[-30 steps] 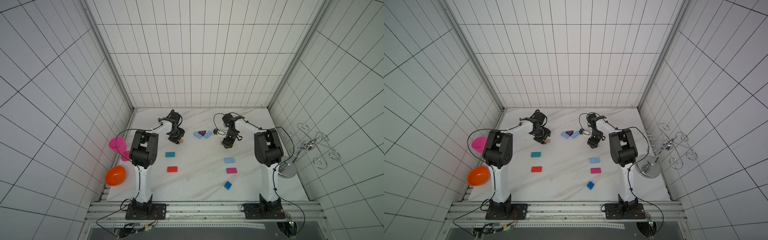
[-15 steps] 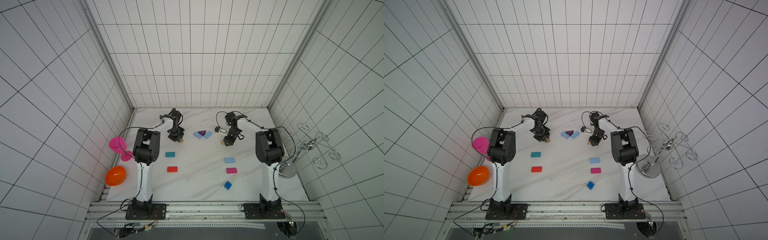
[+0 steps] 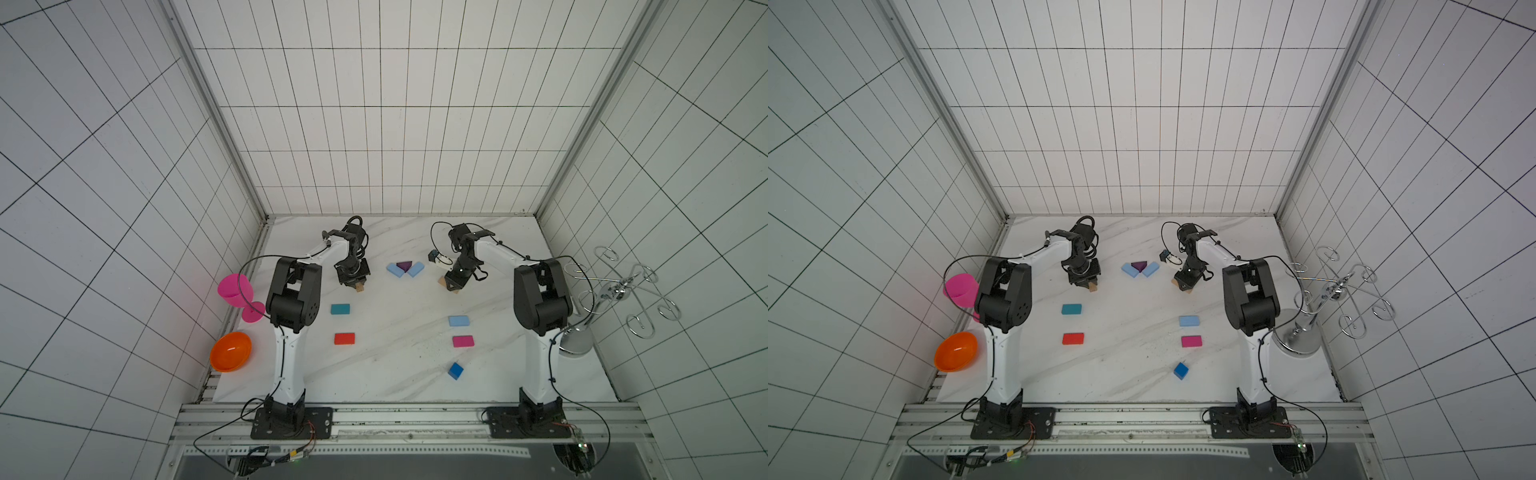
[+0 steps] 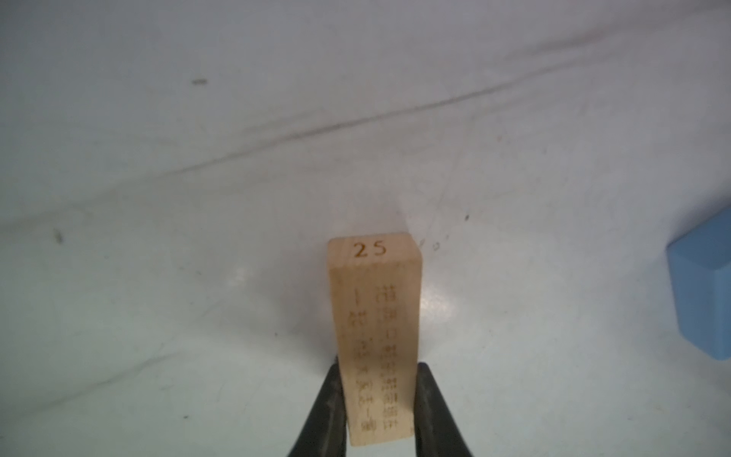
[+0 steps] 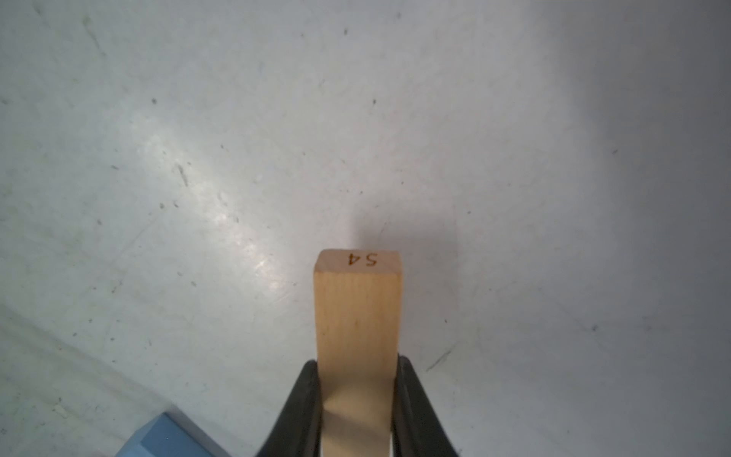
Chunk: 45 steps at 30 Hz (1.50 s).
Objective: Assemble a heart with building blocks
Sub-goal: Pick up the building block from the center of the board, then assemble the building block at the center of the board.
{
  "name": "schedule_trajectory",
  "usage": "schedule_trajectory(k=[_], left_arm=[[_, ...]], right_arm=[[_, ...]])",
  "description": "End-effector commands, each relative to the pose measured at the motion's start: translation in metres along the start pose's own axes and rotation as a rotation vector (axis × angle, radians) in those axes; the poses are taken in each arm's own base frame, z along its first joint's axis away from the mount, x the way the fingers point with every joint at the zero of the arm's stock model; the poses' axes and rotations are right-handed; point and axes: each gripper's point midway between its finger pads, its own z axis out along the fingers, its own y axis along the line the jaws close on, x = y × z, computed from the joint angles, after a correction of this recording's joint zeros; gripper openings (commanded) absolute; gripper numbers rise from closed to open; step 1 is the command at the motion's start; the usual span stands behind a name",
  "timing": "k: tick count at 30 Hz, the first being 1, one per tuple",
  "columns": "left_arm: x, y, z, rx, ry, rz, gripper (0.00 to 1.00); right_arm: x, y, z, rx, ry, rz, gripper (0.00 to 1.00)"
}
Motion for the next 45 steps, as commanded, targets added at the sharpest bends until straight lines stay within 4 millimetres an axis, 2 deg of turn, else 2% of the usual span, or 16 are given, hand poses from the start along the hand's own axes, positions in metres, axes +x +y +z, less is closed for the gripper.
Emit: schedule_trajectory(k=[1, 5, 10, 16, 23, 28, 33, 39, 45], left_arm=[[0.011, 0.012, -0.009, -0.096, -0.001, 0.243, 0.24], [0.01, -0.001, -0.016, -0.122, -0.035, 0.425, 0.24], [0.011, -0.006, -0.006, -0.269, -0.058, 0.651, 0.23], [0.012, -0.017, 0.004, -0.207, -0.055, 0.684, 0.22], [0.009, -0.04, 0.004, -0.152, -0.07, 0.785, 0.22], [0.018, -0.054, 0.0, -0.072, -0.056, 0.844, 0.22], [0.03, -0.063, 0.006, 0.037, -0.005, 0.888, 0.22], [0.019, -0.063, 0.011, 0.033, 0.008, 0.879, 0.21], [0.011, -0.062, 0.019, 0.008, 0.018, 0.872, 0.2]], right_arm=[[-0.021, 0.008, -0.022, 0.071, -0.084, 0.085, 0.04], [-0.027, 0.01, -0.026, 0.1, -0.068, 0.201, 0.0], [-0.029, 0.011, -0.031, 0.106, -0.104, 0.262, 0.0], [-0.023, 0.009, -0.031, 0.1, -0.096, 0.268, 0.0], [-0.017, 0.013, -0.017, 0.094, -0.033, 0.233, 0.0], [-0.016, 0.013, -0.014, 0.091, -0.019, 0.233, 0.0], [-0.018, 0.013, -0.012, 0.082, -0.009, 0.225, 0.0], [-0.02, 0.013, -0.007, 0.057, 0.016, 0.183, 0.0], [-0.019, 0.015, 0.007, 0.037, 0.047, 0.14, 0.0]])
